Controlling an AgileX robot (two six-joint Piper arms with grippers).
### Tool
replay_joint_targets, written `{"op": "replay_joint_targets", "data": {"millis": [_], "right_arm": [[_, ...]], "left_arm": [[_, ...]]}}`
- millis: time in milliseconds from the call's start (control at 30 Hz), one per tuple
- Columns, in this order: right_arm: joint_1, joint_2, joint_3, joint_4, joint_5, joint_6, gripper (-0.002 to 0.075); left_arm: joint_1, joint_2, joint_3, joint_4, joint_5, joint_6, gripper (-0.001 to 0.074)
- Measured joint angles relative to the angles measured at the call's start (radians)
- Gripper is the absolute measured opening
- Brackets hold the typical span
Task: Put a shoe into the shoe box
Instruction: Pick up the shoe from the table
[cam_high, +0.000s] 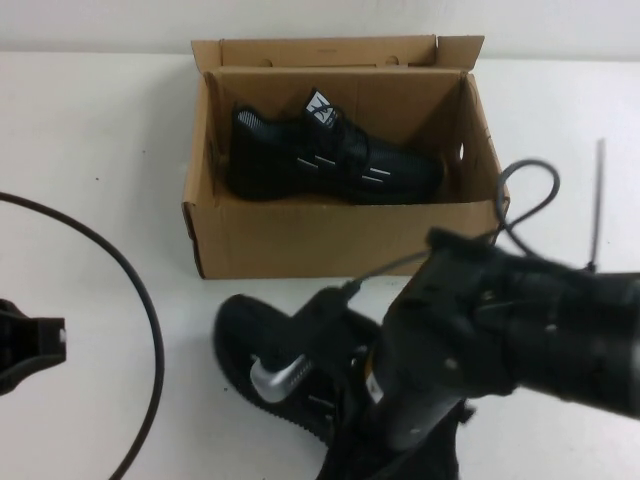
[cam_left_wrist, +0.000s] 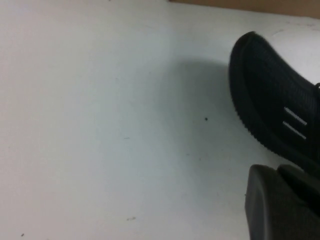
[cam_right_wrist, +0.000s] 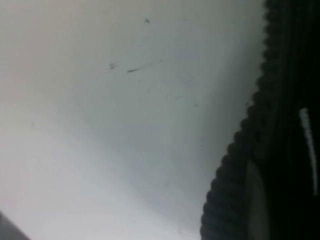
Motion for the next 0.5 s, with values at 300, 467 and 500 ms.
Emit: {"op": "replay_joint_targets", "data": {"millis": [300,467,500], "right_arm": [[0.001,-0.248,-0.025,-0.221,0.112,-0.213,-0.0008],[0.001,-0.377,-0.025,-0.252,0.137,-0.230,-0.0008],[0.001,-0.421,-0.025,-0.252,0.144,-0.230,-0.0008]], "left_arm": [[0.000,0.011,0.000,-0.057,0.000,0.000,-0.0003],[0.000,0.050,0.000,-0.249,-0.021,0.069,-0.0003],[0.000,0.069,0.000,-0.351,-0.027,0.123,-0.0003]]}}
